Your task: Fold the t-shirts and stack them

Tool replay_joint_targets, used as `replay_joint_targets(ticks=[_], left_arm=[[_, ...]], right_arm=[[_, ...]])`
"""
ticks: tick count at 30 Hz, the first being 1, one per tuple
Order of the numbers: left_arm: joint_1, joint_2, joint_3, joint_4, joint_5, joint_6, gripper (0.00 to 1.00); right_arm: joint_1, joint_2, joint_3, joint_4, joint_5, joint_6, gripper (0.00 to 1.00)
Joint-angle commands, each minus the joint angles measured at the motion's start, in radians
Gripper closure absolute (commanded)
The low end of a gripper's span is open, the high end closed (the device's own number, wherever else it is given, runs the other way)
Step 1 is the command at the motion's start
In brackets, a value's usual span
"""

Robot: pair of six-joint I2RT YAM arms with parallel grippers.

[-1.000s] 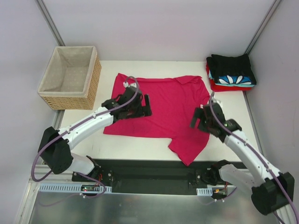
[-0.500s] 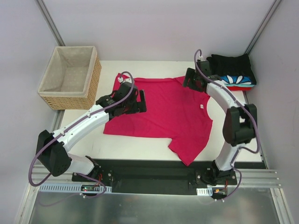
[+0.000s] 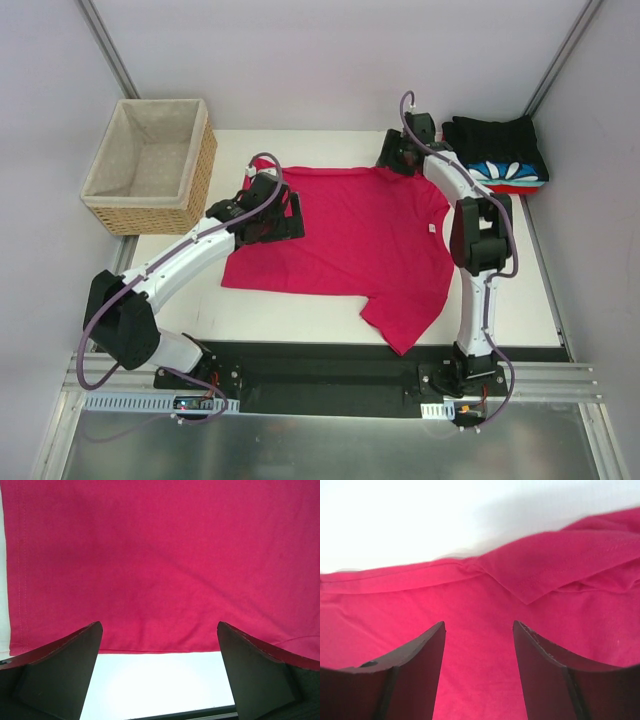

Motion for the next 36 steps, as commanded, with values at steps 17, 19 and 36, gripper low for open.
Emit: replay_joint_targets(ticks=[17,19,36], left_arm=[[0.057,0.002,-0.01,0.027,0.06,0.018,0.01],[0.059,-0.001,-0.011,0.027,0.063,0.021,0.01],[0.08,0.017,0.004,0.027,0.085,0.019,0.01]], right_arm=[[-0.048,0.084,0.001,-0.008,-0.055,0.062,0.4],[-0.058,0.103,0.013,0.001,-0.071,0.074,0.4],[-0.086,0.177,0.105,0.018,-0.12,0.121,0.44]])
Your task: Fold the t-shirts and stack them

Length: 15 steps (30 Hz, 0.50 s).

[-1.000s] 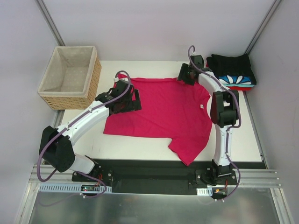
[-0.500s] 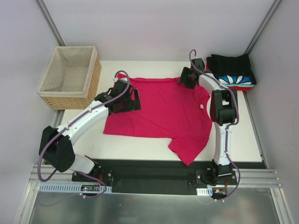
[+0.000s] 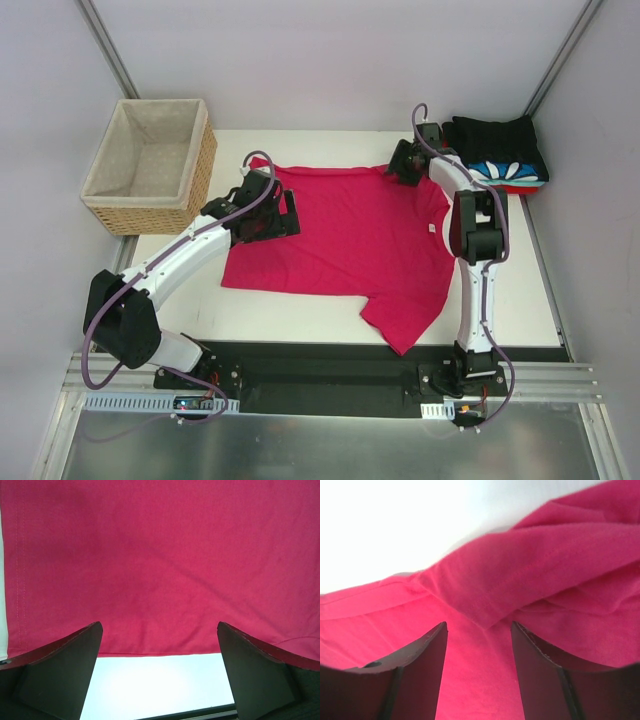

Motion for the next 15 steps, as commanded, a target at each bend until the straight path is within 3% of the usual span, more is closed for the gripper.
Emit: replay_joint_targets(ticks=[1,8,15], left_arm=[[0.01,0.005,0.019,0.003,0.015,0.013,0.01],[0.016,0.012,0.025,0.005,0.021,0.019,0.01],[0.025,0.015,0.03,0.005,0.023,0.024,0.01]], right_arm=[[-0.009,0.02,0.07,0.011,-0.025,0.024,0.44],[-0.012,0.061,0.142,-0.003,-0.039,0.038,0.48],[-0.015,0.083,0.173,-0.009,-0.04,0.048,0.64]])
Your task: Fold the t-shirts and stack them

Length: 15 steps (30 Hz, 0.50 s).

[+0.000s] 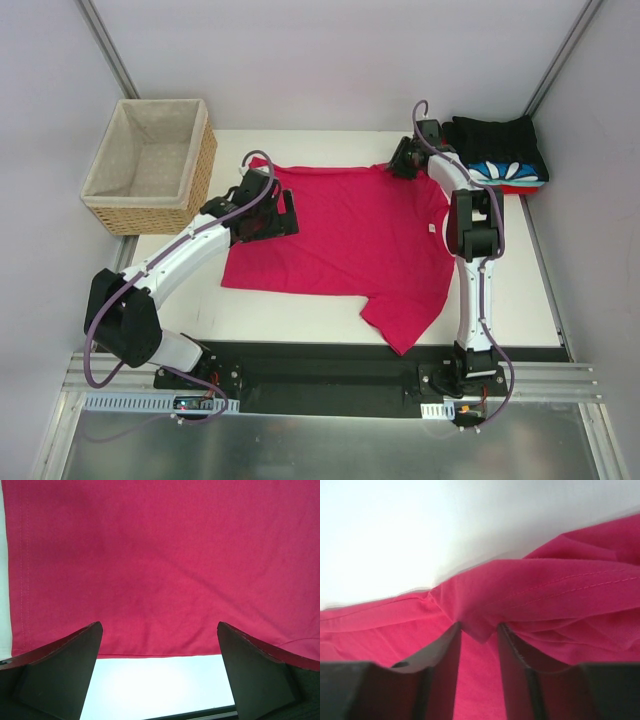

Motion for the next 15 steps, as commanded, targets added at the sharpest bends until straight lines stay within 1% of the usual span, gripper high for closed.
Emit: replay_joint_targets(ticks=[1,2,4,5,7,8,12,15], left_arm=[[0.012,0.007,0.029,0.006,0.013,0.011,0.01],[0.012,0.008,0.029,0.004,0.013,0.011,0.01],[0.012,0.011,0.029,0.004,0.015,0.009,0.01],[0.012,0.013,0.029,0.004,0.018,0.007,0.01],[0.012,0.017,0.028,0.004,0.018,0.007,0.01],[0.013,0.016,0.026,0.004,0.018,0.004,0.01],[0.013,0.014,0.025,0.004,0.017,0.006,0.01],[0.015,0.014,0.025,0.004,0.013,0.011,0.01]], right_arm=[[-0.007,0.007,0.06,-0.012,-0.017,0.02,0.67],[-0.009,0.009,0.06,-0.01,-0.019,0.02,0.73],[-0.011,0.009,0.058,-0.01,-0.02,0.02,0.79],[-0.009,0.007,0.058,-0.01,-0.02,0.02,0.83],[-0.009,0.007,0.058,0.0,-0.022,0.019,0.88],[-0.009,0.006,0.06,0.007,-0.022,0.017,0.94],[-0.009,0.021,0.064,0.059,-0.042,0.022,0.99],[-0.009,0.036,0.061,0.138,-0.062,0.043,0.99]])
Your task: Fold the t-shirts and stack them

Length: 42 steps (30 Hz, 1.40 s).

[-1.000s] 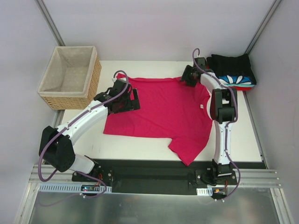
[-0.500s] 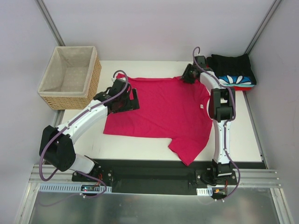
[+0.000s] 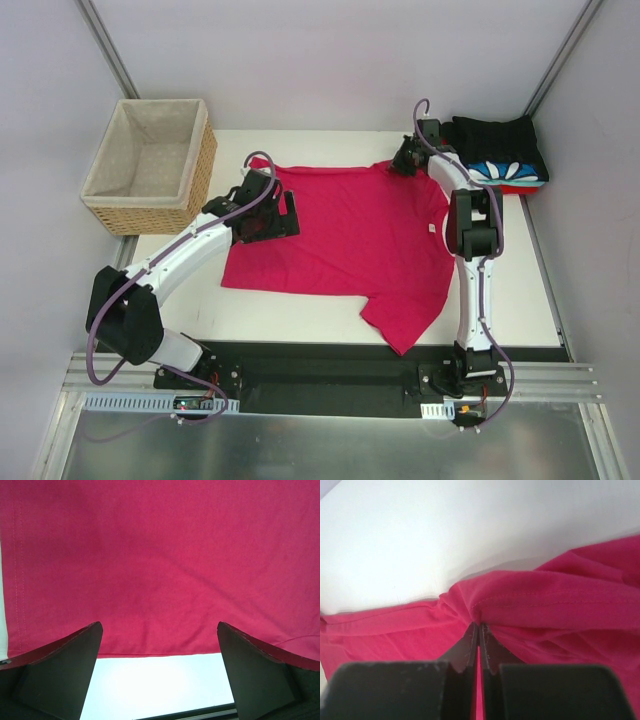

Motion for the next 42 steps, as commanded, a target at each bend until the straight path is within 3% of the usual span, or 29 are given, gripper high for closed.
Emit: replay_joint_targets(ticks=[1,20,21,22,24,25,29,37,42], left_arm=[[0.015,-0.001,0.025,0.004,0.0,0.012,0.01],[0.053,0.027,0.025,0.002,0.015,0.03,0.01],[0.052,0.028,0.026,0.002,0.017,0.032,0.01],[0.055,0.033,0.029,0.002,0.018,0.03,0.01],[0.055,0.039,0.031,0.002,0.021,0.033,0.01],[0.055,0.045,0.037,0.001,0.023,0.032,0.01],[0.055,0.059,0.048,0.001,0.035,0.032,0.01],[0.055,0.075,0.06,0.001,0.064,0.018,0.01],[0.055,0.076,0.063,0.002,0.078,0.014,0.01]], right_arm=[[-0.002,0.026,0.043,0.131,-0.052,0.037,0.99],[0.004,0.189,0.245,0.374,-0.079,0.159,0.99],[0.004,0.197,0.251,0.383,-0.08,0.163,0.96],[0.004,0.207,0.262,0.389,-0.091,0.169,0.67],[0.004,0.24,0.307,0.391,-0.106,0.183,0.28],[0.002,0.247,0.319,0.401,-0.123,0.185,0.04],[0.002,0.231,0.298,0.437,-0.131,0.171,0.04],[-0.013,-0.037,0.015,0.489,-0.099,0.027,0.04],[-0.033,-0.148,-0.041,0.382,-0.057,-0.058,0.04]])
